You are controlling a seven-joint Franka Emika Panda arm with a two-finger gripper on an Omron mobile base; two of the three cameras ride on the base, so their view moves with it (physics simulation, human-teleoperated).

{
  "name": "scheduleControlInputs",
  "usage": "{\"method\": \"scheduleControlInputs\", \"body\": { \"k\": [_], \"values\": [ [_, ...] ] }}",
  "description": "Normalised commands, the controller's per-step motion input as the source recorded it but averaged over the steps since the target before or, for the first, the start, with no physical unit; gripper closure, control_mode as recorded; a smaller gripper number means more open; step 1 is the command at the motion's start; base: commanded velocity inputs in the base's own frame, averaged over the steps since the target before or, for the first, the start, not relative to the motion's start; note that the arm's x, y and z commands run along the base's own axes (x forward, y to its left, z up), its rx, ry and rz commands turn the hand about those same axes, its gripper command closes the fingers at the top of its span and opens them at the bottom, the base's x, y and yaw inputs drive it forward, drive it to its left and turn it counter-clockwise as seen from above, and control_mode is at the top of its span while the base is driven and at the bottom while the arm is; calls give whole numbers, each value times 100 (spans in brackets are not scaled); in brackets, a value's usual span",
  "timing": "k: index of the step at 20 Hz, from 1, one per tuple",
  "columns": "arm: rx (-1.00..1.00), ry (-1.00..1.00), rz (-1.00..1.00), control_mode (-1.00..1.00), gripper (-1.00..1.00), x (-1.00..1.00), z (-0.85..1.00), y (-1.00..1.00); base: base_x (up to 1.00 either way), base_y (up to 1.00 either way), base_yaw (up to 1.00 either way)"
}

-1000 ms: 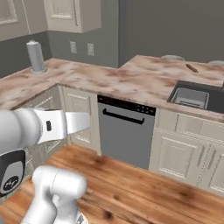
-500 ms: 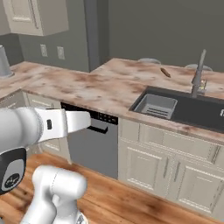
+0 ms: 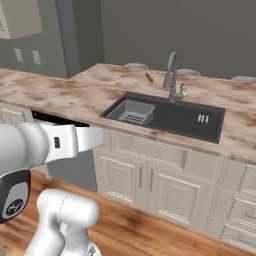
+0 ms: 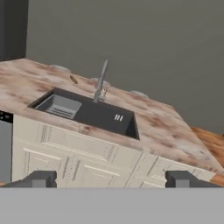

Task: Pick the candle and candle from the dining table and place them in the open cabinet. Close the cabinet after placing the objects.

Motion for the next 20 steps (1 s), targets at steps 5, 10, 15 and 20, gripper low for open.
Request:
{"method": "scheduleControlInputs", "body": {
  "k": [5, 10, 15, 20],
  "values": [
    [0, 0, 0, 100, -100, 0, 0, 0, 18, -100, -12],
    [0, 0, 0, 100, -100, 0, 0, 0, 66, -100, -18],
    [0, 0, 0, 100, -100, 0, 0, 0, 77, -100, -20],
    [0, 0, 0, 100, -100, 0, 0, 0, 50, -100, -21]
  ]
}}
